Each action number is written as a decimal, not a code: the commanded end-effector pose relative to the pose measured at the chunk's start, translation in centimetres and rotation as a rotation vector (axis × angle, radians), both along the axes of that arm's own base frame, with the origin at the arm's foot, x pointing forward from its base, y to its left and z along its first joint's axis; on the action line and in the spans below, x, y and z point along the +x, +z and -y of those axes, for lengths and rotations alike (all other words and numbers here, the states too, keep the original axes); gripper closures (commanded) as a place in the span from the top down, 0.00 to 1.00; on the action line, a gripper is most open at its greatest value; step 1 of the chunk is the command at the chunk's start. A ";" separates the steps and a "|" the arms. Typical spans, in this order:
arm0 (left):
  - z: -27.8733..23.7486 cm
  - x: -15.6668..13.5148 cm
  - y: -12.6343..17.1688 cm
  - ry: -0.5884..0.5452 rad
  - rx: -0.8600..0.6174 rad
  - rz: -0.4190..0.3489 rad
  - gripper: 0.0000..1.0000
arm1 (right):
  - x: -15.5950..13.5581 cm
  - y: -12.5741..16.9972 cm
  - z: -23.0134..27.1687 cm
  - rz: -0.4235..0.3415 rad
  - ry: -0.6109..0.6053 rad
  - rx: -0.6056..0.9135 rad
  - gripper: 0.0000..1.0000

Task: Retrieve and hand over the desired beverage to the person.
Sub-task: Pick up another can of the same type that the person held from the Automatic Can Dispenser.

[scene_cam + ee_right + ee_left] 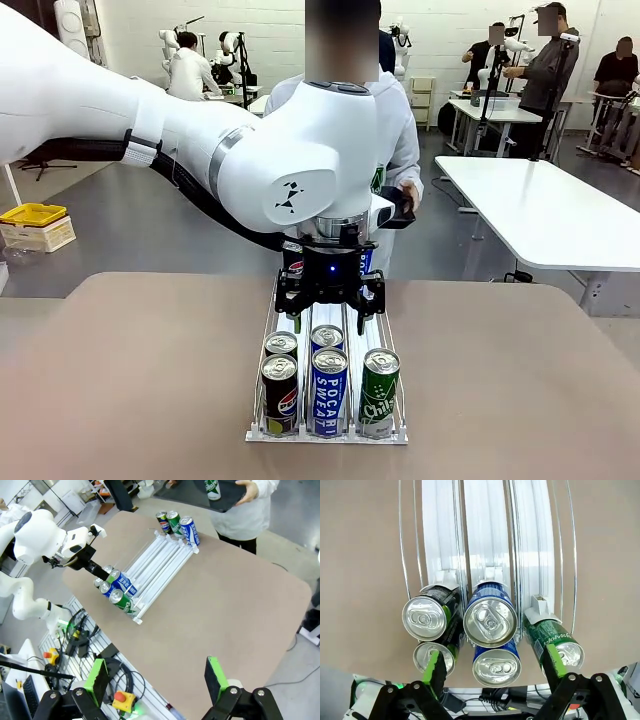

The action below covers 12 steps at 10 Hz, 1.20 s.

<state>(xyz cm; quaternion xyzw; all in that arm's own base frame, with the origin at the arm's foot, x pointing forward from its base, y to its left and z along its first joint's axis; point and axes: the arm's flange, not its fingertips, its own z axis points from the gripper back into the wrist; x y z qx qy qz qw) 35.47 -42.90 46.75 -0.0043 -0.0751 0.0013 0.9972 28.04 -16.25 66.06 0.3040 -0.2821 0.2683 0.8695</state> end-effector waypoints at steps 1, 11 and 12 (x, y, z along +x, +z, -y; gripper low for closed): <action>0.0 0.0 0.0 0.011 0.006 0.011 1.00 | 0.1 0.0 0.0 0.015 0.020 0.015 1.00; 0.9 -4.4 -2.5 0.001 0.105 0.051 1.00 | 0.1 0.0 0.0 0.015 0.020 0.015 1.00; 0.7 -4.3 -2.5 0.004 0.097 0.046 1.00 | 0.1 0.0 0.0 0.015 0.020 0.015 1.00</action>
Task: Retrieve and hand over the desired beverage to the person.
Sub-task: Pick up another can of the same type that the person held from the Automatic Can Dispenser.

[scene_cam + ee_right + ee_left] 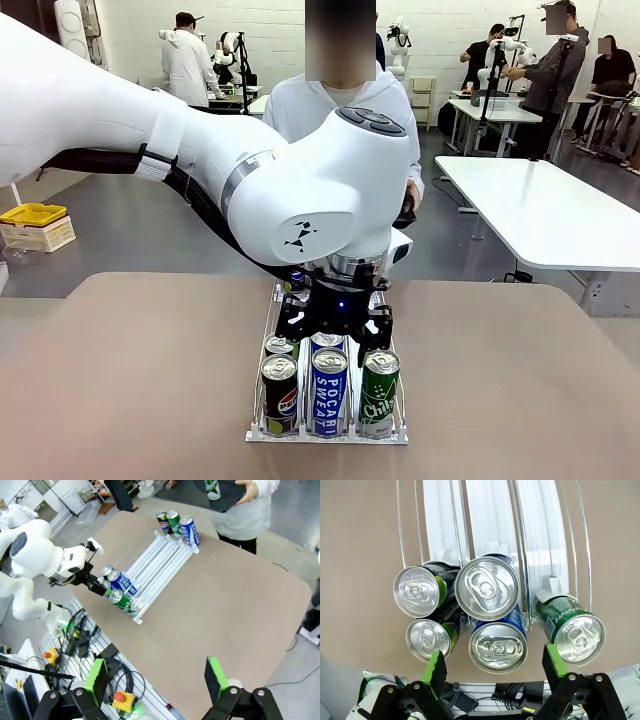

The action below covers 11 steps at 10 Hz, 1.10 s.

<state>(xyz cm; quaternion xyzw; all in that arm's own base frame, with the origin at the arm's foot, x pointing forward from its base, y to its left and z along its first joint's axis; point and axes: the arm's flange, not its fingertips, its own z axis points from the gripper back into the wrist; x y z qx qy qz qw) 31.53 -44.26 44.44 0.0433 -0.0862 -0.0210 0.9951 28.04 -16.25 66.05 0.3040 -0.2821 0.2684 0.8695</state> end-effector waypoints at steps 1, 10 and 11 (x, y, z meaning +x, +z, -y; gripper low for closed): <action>-0.6 -0.4 -0.3 0.045 -0.006 0.024 1.00 | 0.1 0.0 0.0 0.015 0.019 0.015 1.00; -2.7 1.3 -0.7 0.143 -0.125 -0.052 1.00 | 0.1 0.0 0.0 0.015 0.019 0.015 1.00; -2.7 1.5 -0.9 0.140 -0.130 -0.062 1.00 | 0.1 0.0 0.0 0.015 0.019 0.015 1.00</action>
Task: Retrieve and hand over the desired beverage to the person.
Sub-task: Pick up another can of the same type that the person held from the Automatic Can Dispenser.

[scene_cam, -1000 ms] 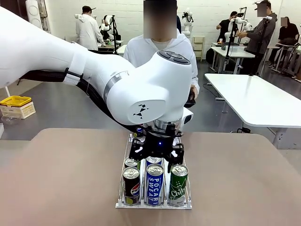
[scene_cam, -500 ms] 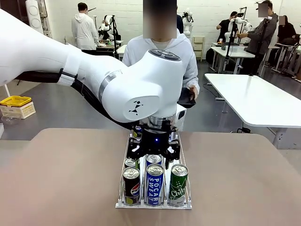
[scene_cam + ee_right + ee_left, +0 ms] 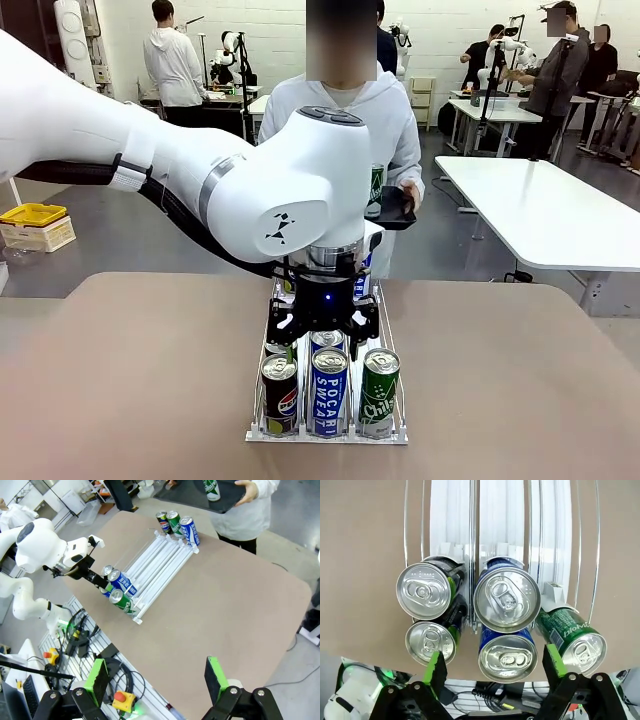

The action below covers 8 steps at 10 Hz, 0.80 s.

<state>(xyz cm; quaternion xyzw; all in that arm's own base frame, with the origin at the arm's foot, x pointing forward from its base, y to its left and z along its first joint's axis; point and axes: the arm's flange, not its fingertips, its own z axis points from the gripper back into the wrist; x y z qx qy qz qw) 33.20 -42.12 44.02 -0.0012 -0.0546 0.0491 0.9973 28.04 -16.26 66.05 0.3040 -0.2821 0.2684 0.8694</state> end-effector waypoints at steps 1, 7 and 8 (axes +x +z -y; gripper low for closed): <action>-0.5 -0.1 -0.6 0.004 -0.033 -0.003 1.00 | 0.1 0.0 0.0 0.015 0.019 0.015 1.00; 0.2 0.5 -1.1 -0.088 -0.050 0.002 1.00 | 0.1 0.0 0.0 0.015 0.019 0.015 1.00; 0.4 0.5 -1.2 -0.095 -0.048 0.001 1.00 | 0.1 0.0 0.0 0.015 0.019 0.015 1.00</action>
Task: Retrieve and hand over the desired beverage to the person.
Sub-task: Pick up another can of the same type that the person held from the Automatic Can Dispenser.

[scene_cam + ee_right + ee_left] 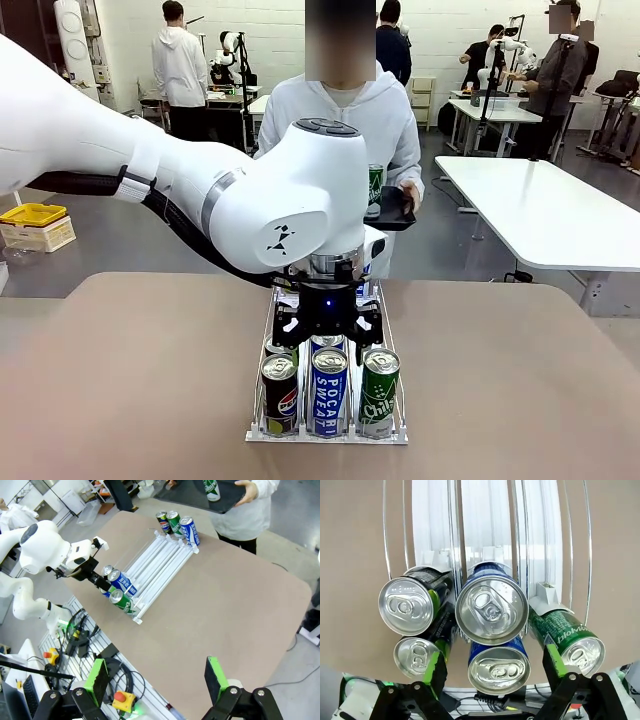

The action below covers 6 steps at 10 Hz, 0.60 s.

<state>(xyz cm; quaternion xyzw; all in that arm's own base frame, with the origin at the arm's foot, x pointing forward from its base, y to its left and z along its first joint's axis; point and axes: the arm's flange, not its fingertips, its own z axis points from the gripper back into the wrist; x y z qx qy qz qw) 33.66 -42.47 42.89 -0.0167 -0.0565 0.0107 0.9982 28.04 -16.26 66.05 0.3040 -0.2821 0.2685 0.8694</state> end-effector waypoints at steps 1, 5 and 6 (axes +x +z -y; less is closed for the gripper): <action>0.0 0.0 -0.1 -0.019 -0.020 -0.007 1.00 | 0.1 0.0 0.0 0.014 0.019 0.015 1.00; 0.1 0.0 0.3 0.010 -0.027 -0.053 1.00 | 0.1 0.0 0.0 0.014 0.019 0.015 1.00; 0.1 0.1 0.2 0.019 -0.023 -0.066 1.00 | 0.1 0.0 0.0 0.014 0.019 0.015 1.00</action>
